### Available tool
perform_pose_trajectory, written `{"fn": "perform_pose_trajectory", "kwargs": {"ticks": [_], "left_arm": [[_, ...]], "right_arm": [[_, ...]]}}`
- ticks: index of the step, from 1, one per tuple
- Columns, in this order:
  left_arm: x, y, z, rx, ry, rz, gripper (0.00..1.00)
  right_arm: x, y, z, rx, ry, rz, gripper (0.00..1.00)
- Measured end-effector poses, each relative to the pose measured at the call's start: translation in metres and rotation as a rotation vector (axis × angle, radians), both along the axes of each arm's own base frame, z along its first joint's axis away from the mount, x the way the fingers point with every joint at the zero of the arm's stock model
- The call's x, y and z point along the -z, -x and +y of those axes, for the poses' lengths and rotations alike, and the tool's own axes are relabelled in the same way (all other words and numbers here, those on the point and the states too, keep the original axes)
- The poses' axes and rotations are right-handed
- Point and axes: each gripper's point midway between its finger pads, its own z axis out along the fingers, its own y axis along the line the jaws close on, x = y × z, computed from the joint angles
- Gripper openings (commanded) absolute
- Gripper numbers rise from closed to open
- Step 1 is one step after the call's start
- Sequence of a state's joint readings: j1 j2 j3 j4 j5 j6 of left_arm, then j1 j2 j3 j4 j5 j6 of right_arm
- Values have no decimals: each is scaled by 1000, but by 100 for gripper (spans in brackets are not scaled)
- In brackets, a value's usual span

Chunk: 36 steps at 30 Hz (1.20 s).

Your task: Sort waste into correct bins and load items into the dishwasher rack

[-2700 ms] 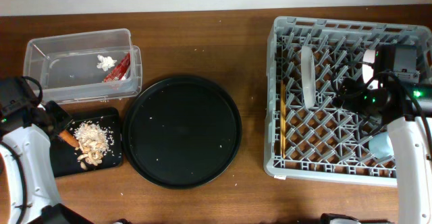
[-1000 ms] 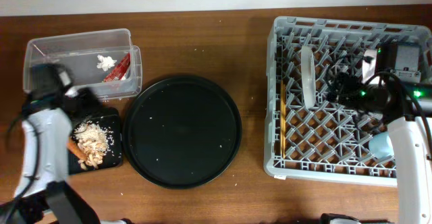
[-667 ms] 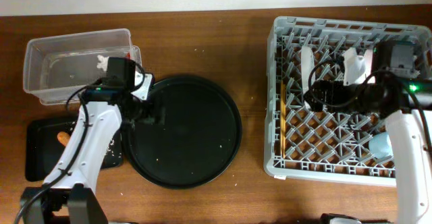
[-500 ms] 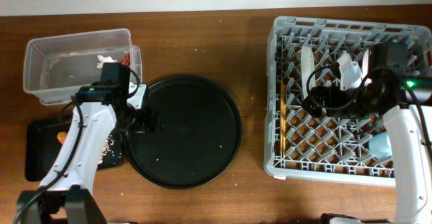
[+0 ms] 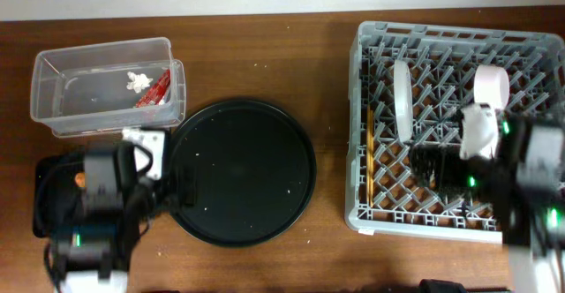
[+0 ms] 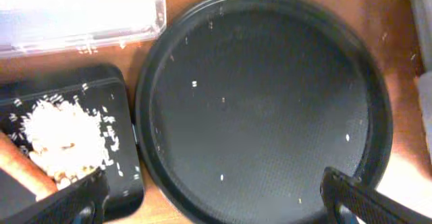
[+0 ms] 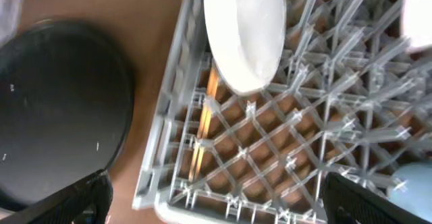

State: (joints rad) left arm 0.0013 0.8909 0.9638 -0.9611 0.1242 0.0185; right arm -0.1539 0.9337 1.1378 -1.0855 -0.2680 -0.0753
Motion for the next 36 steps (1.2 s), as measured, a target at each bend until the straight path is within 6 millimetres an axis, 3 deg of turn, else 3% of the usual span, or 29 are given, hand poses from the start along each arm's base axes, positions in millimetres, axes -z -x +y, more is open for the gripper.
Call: {"fn": "perform_pose_trajectory", "kwargs": {"ticks": [5, 8, 36], "left_arm": [[-27, 31, 0, 1, 2, -255, 99], [-41, 32, -1, 3, 2, -332, 99], [-40, 32, -1, 3, 2, -330, 99]], "right_arm": [[-37, 50, 1, 40, 65, -308, 98], [-51, 66, 3, 44, 78, -399, 98], [-42, 66, 3, 46, 72, -381, 98]]}}
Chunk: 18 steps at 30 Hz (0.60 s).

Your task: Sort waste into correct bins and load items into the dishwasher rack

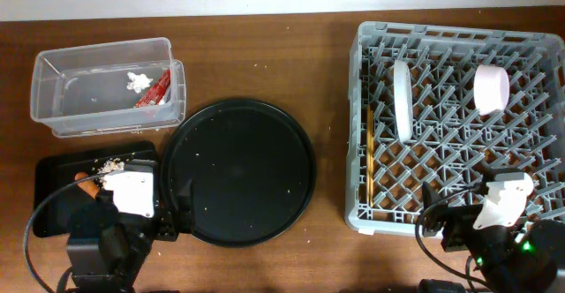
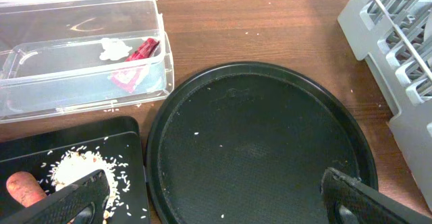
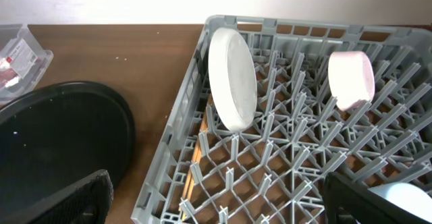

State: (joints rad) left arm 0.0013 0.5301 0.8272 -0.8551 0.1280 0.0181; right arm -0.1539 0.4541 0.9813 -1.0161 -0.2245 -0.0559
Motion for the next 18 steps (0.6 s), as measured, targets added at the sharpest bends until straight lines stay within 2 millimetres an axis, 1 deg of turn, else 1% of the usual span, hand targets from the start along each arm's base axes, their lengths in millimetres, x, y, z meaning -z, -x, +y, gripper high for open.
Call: {"fn": "perform_pose_trajectory", "kwargs": {"ticks": [3, 5, 6, 7, 8, 13, 18], "left_arm": [[0, 0, 0, 0, 0, 0, 99], [0, 0, 0, 0, 0, 0, 99], [0, 0, 0, 0, 0, 1, 99], [0, 0, 0, 0, 0, 0, 99], [0, 0, 0, 0, 0, 1, 99], [1, 0, 0, 0, 0, 1, 99], [1, 0, 0, 0, 0, 3, 99]], "right_arm": [[18, 1, 1, -6, -2, 24, 98], [26, -1, 8, -44, 7, -13, 98], [27, -2, 9, -49, 8, -19, 98], [31, -6, 14, -79, 12, -63, 98], [29, -11, 16, -95, 19, -121, 98], [50, -28, 34, -181, 22, -316, 98], [55, -38, 39, -198, 26, -481, 98]]}}
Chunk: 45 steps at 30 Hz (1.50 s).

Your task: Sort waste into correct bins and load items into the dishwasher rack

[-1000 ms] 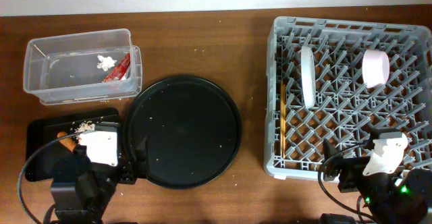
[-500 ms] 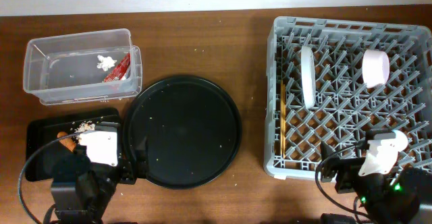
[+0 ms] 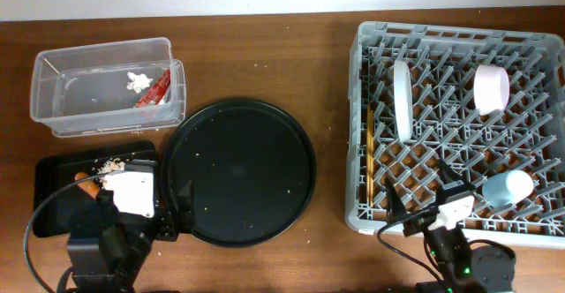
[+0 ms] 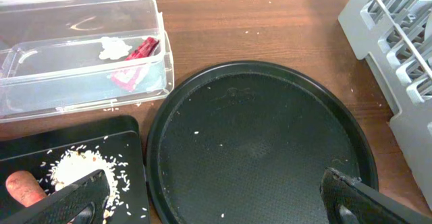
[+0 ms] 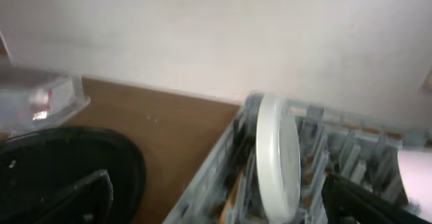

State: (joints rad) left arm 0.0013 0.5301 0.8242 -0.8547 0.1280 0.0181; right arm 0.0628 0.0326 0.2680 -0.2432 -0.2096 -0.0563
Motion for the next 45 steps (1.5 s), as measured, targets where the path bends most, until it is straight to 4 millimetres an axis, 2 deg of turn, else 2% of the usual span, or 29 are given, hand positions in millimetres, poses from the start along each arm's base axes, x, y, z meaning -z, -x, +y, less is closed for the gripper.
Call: {"fn": "perform_pose_trajectory", "kwargs": {"ticks": [7, 12, 14, 15, 45], "left_arm": [[0, 0, 0, 0, 0, 1, 99], [0, 0, 0, 0, 0, 1, 99], [0, 0, 0, 0, 0, 2, 99], [0, 0, 0, 0, 0, 1, 99], [1, 0, 0, 0, 0, 2, 99]], "right_arm": [[8, -15, 0, 3, -10, -167, 98], [45, -21, -1, 12, 3, -67, 98], [72, -21, -2, 17, 14, 40, 98], [74, -21, -2, 21, 15, 48, 98], [74, -21, -3, 25, 22, 45, 98]]}}
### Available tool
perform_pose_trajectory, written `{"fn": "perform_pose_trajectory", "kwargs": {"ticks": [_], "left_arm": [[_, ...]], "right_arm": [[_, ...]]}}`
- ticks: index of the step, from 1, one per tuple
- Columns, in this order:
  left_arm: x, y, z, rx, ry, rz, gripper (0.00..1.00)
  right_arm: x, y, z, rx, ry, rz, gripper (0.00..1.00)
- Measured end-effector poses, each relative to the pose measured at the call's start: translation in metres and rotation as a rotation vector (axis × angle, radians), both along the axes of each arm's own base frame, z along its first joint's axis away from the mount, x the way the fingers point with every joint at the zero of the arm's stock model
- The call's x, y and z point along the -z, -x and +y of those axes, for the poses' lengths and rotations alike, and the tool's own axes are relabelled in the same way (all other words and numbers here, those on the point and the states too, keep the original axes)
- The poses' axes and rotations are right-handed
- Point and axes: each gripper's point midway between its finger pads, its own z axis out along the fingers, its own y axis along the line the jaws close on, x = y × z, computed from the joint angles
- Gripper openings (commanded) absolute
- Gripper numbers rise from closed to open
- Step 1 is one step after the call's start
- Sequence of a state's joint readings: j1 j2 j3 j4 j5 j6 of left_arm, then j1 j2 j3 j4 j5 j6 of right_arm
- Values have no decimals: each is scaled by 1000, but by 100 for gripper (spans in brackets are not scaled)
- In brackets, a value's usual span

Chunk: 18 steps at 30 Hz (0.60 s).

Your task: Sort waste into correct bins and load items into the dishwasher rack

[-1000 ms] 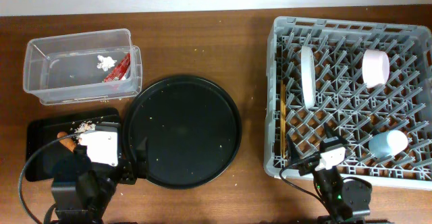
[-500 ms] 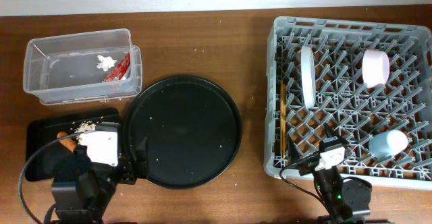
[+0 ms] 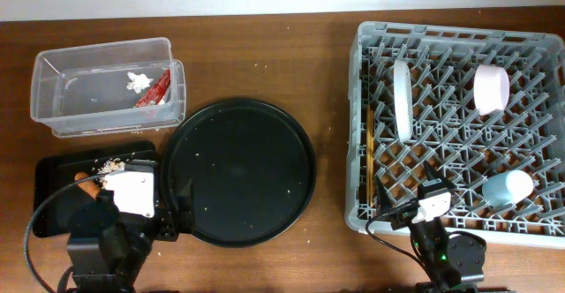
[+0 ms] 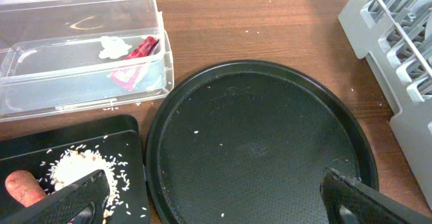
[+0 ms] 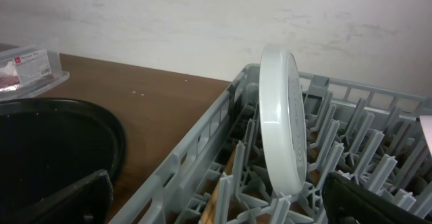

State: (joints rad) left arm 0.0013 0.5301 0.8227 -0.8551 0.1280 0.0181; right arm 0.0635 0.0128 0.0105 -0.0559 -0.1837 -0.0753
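Note:
The grey dishwasher rack (image 3: 354,108) at the right holds an upright white plate (image 3: 402,99), a pink cup (image 3: 492,87), a pale blue cup (image 3: 508,187) and a wooden stick (image 3: 369,152). The clear bin (image 4: 165,62) contains a white scrap (image 4: 113,47) and a red wrapper (image 4: 140,48). Rice (image 4: 74,166) and a carrot piece (image 4: 23,187) lie in the black bin (image 4: 131,156). My left gripper (image 4: 216,204) stands open over the near edge of the round black tray (image 4: 256,143). My right gripper (image 5: 216,207) is open at the rack's near left corner, facing the plate (image 5: 280,123).
Only scattered rice grains lie on the round black tray (image 3: 240,171) between the bins and the rack. Both arms sit at the near table edge, the left arm (image 3: 110,236) beside the black bin and the right arm (image 3: 439,244) just in front of the rack.
My right arm has shifted slightly left along the near edge, and its view now looks level and sharp at the plate. The left arm and all items are unchanged.
At first my right arm reached over the rack's right side and my left gripper hovered low over the tray beside the black bin. Then both arms were back at the near table edge, open and empty. The blue cup lies in the rack's near right part.

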Motion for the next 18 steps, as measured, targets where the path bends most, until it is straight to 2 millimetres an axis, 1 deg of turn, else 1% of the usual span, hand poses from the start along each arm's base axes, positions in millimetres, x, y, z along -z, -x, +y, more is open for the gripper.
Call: {"fn": "perform_pose_trajectory", "kwargs": {"ticks": [8, 11, 13, 15, 18], "left_arm": [[2, 1, 0, 0, 0, -1, 99], [17, 4, 0, 0, 0, -6, 99], [32, 2, 0, 0, 0, -44, 99], [39, -3, 0, 1, 0, -93, 99], [42, -16, -1, 4, 1, -243, 99]], "right_arm": [[0, 0, 0, 0, 0, 0, 98], [0, 0, 0, 0, 0, 0, 98], [0, 0, 0, 0, 0, -1, 98], [0, 0, 0, 0, 0, -1, 98], [0, 0, 0, 0, 0, 0, 98]]}}
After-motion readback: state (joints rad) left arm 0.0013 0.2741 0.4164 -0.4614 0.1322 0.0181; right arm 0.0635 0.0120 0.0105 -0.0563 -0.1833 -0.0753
